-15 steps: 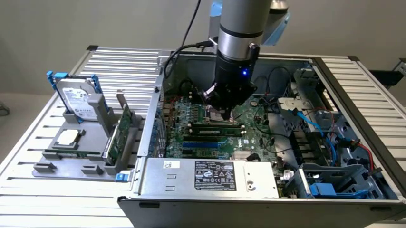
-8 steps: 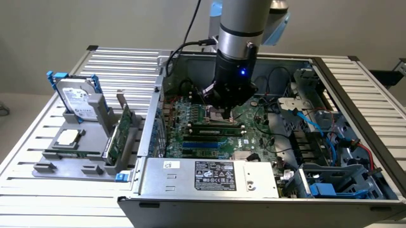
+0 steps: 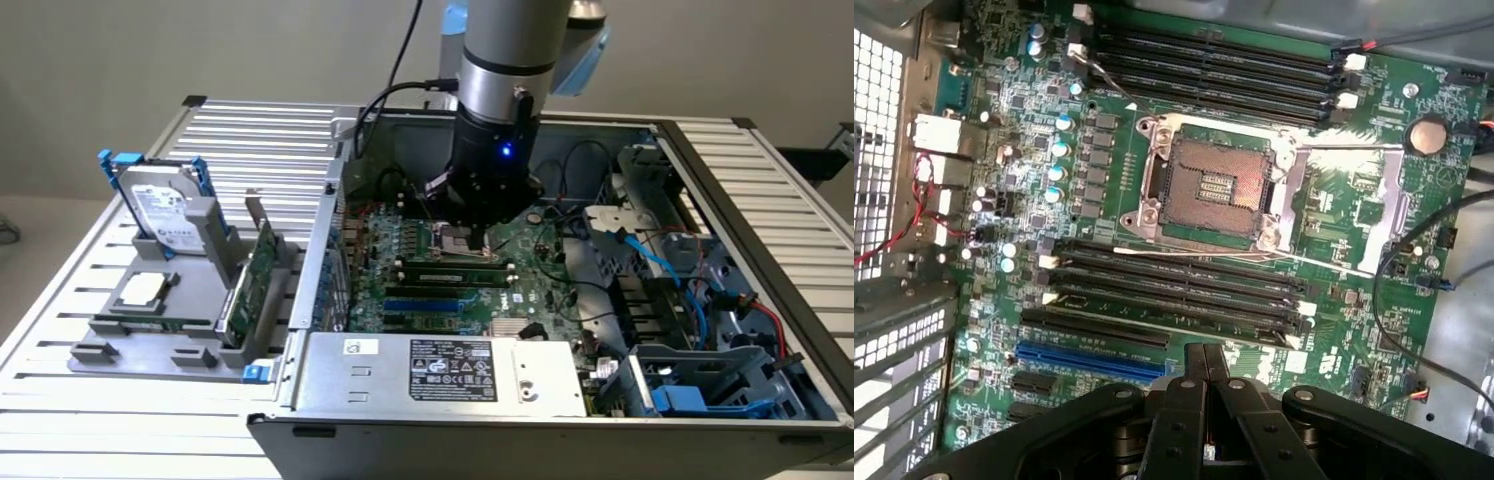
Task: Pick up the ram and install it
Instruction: 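Press down the ram until it locks into place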
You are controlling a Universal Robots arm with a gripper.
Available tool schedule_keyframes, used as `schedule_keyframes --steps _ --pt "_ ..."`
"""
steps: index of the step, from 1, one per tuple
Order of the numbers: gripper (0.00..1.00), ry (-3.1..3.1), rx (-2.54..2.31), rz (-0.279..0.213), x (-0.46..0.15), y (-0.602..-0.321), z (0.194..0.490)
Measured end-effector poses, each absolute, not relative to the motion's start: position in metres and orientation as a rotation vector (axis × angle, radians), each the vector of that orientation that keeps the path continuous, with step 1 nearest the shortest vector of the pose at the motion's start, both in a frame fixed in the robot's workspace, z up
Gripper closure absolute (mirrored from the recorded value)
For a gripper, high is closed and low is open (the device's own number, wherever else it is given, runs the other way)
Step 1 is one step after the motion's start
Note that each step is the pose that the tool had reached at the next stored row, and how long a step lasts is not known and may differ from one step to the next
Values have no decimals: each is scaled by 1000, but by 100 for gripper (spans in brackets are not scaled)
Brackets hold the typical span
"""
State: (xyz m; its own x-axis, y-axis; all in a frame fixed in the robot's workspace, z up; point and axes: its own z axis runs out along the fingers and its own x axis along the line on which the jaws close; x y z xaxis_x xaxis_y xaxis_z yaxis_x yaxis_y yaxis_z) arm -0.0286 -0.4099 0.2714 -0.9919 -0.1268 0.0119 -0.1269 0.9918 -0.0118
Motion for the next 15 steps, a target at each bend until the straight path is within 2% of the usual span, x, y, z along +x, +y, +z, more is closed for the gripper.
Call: schedule_keyframes --steps 15 --pt "89 -3129 43 18 -29 -410 273"
